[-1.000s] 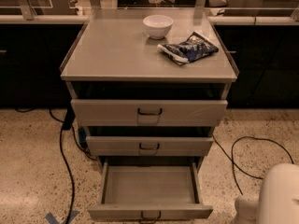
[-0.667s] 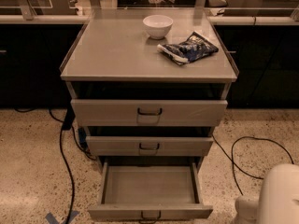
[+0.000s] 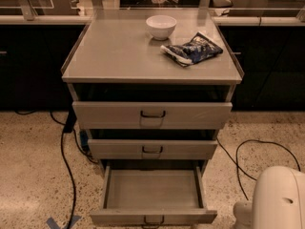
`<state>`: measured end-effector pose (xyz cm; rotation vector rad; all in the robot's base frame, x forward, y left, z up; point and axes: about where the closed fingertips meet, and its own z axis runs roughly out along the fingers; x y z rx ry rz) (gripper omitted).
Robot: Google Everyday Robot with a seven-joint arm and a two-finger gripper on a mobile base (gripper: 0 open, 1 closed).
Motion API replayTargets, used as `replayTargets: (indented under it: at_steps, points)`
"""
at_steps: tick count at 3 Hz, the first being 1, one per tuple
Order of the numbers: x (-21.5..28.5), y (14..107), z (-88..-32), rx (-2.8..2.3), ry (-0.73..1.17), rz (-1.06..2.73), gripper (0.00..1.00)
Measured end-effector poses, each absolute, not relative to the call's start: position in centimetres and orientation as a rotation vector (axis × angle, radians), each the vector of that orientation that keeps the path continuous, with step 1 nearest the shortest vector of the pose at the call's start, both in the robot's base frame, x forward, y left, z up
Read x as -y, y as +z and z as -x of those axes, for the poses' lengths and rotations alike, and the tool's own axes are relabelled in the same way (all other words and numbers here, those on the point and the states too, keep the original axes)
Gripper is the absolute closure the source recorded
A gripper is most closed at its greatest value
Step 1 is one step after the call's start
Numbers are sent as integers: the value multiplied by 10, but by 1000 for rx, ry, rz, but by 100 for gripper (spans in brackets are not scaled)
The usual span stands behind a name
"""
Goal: Close bottom drawer
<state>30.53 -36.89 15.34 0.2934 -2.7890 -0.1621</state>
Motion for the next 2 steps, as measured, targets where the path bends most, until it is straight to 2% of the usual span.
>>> replayTargets:
  at_steps: [2]
  points:
    - [353,144,-318,2841,-141,-365,0]
